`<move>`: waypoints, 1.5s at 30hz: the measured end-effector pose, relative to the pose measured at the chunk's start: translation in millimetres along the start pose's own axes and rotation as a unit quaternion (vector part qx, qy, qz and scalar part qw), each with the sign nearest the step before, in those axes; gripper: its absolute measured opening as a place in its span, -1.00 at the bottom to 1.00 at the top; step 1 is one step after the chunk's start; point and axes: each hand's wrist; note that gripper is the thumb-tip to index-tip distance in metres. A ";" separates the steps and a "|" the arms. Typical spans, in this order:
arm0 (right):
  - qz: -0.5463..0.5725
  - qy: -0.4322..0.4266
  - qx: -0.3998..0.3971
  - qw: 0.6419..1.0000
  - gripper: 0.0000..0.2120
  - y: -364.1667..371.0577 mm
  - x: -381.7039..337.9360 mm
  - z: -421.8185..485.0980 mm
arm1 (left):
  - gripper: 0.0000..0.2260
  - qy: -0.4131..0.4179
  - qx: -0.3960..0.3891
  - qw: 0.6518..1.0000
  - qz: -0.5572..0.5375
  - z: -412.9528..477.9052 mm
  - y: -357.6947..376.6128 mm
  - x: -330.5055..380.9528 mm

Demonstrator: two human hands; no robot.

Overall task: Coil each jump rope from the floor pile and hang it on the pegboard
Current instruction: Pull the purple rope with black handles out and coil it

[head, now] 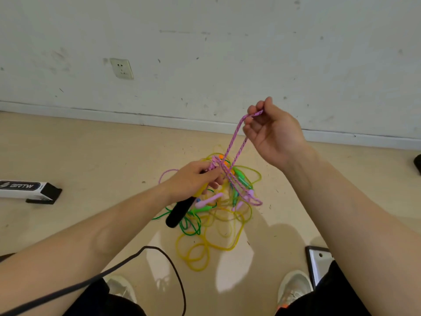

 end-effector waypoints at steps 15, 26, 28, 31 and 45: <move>-0.517 0.108 0.020 0.849 -0.61 -27.6 79.0 -3.3 | -0.77 -0.025 0.152 0.852 -0.500 20.2 -34.4 71.4; -0.544 0.193 -0.018 0.816 -0.79 -42.8 103.5 0.0 | -0.74 0.041 0.225 0.839 -0.494 24.9 -60.5 85.1; -0.491 0.171 0.022 0.854 -0.78 -41.7 89.7 2.9 | -0.76 0.045 0.285 0.886 -0.362 28.2 -68.6 71.5; -0.358 0.137 0.044 0.923 -0.80 -34.2 63.9 6.1 | -0.81 0.026 0.296 0.947 -0.118 27.1 -71.7 44.0; -0.015 0.079 0.044 0.996 -0.78 2.3 11.3 -5.8 | -0.73 0.025 0.038 0.998 -0.035 -7.5 6.1 17.9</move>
Point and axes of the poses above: each hand's wrist, its own z-axis towards the middle knuckle, its own y-axis out of the palm, x = y × z, and after that the axes turned 9 degrees about y, right-handed
